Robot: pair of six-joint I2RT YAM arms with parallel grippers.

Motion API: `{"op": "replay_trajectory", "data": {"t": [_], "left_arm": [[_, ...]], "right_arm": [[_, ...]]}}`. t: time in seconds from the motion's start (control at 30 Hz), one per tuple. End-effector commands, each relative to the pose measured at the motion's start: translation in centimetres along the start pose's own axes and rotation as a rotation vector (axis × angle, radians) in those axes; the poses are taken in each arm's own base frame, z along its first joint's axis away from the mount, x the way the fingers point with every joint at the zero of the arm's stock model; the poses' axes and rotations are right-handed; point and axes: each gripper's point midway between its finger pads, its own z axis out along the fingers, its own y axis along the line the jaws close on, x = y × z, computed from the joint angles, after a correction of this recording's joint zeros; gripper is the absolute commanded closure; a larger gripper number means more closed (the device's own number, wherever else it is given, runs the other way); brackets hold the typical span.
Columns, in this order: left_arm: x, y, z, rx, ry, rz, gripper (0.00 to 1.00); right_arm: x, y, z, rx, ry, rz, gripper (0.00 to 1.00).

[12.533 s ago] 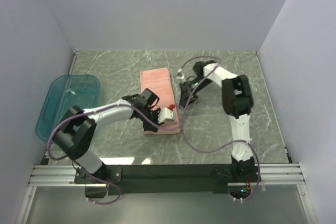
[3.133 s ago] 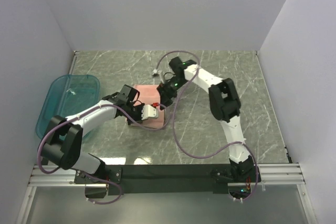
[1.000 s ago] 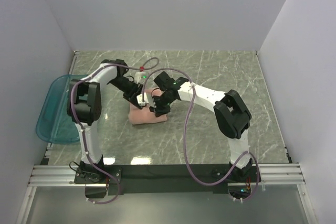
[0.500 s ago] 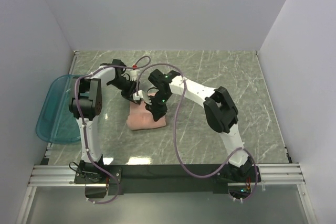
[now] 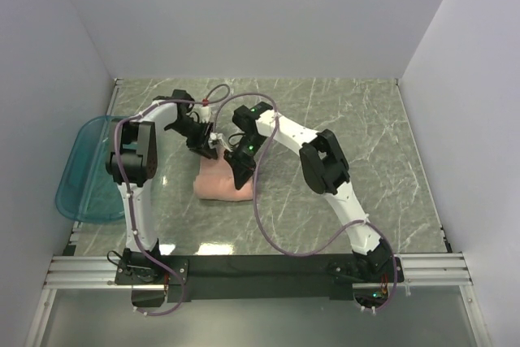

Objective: Roll the towels
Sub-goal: Roll the towel

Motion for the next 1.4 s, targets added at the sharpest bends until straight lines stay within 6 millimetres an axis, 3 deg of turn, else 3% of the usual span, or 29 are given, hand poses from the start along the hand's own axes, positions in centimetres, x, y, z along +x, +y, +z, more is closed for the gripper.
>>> {"op": "replay_trajectory", "data": {"t": [0.0, 0.17, 0.23, 0.27, 0.33, 0.37, 0.4, 0.47, 0.53, 0.57, 0.6, 0.7, 0.8, 0.93, 1.13, 1.23, 1.27, 1.37], "left_arm": [[-4.6, 1.3, -5.1, -0.142, -0.173, 0.079, 0.55], [-7.0, 1.2, -10.8, -0.243, -0.329, 0.182, 0.53], [-6.7, 1.1, -11.8, -0.264, -0.357, 0.206, 0.53], [-7.3, 0.2, -13.6, -0.288, -0.411, 0.262, 0.53], [-5.8, -1.2, -13.4, -0.247, -0.415, 0.32, 0.52], [-5.3, -2.9, -14.8, -0.248, -0.44, 0.421, 0.51], [-3.6, -3.6, -14.1, -0.21, -0.418, 0.452, 0.5], [-1.2, -5.8, -15.0, -0.221, -0.392, 0.616, 0.48], [2.2, -6.4, -13.5, -0.211, -0.317, 0.711, 0.44], [3.1, -8.1, -13.6, -0.225, -0.311, 0.856, 0.42], [5.3, -8.1, -12.0, -0.205, -0.256, 0.892, 0.4], [8.0, -10.0, -9.3, -0.212, -0.184, 1.102, 0.4], [9.2, -11.4, -7.4, -0.2, -0.154, 1.221, 0.39], [8.3, -12.0, -5.5, -0.212, -0.161, 1.334, 0.38], [9.0, -10.2, -2.1, -0.158, -0.063, 1.366, 0.37], [10.5, -9.3, -0.1, -0.113, 0.024, 1.369, 0.37], [11.3, -9.1, 0.7, -0.085, 0.066, 1.371, 0.39], [14.2, -8.9, 1.9, -0.014, 0.186, 1.304, 0.64]], "right_arm": [[6.9, -1.2, 2.9, -0.06, 0.218, 0.25, 1.0], [6.7, -2.0, 2.7, -0.072, 0.177, 0.315, 1.0], [6.7, -2.4, 2.9, -0.071, 0.183, 0.329, 1.0], [6.7, -2.5, 2.9, -0.069, 0.189, 0.335, 1.0], [6.9, -3.2, 3.3, -0.056, 0.195, 0.368, 1.0], [6.9, -3.5, 3.3, -0.059, 0.189, 0.38, 1.0], [6.7, -3.6, 3.3, -0.057, 0.185, 0.382, 1.0], [6.8, -3.8, 3.4, -0.066, 0.174, 0.401, 1.0], [6.8, -4.2, 3.6, -0.066, 0.162, 0.418, 1.0], [6.8, -4.3, 3.7, -0.068, 0.158, 0.423, 1.0], [6.7, -4.4, 3.8, -0.071, 0.15, 0.424, 1.0], [7.0, -4.8, 4.2, -0.087, 0.135, 0.427, 0.99], [7.4, -5.1, 4.4, -0.09, 0.095, 0.41, 0.99], [7.1, -5.3, 4.0, -0.062, 0.058, 0.367, 0.99], [7.3, -6.0, 4.0, -0.059, 0.052, 0.381, 0.99], [7.1, -6.0, 3.6, -0.049, 0.047, 0.374, 0.98], [7.0, -6.1, 3.5, -0.042, 0.046, 0.37, 0.97], [5.8, -7.1, 2.0, 0.012, -0.005, 0.384, 0.8]]}}
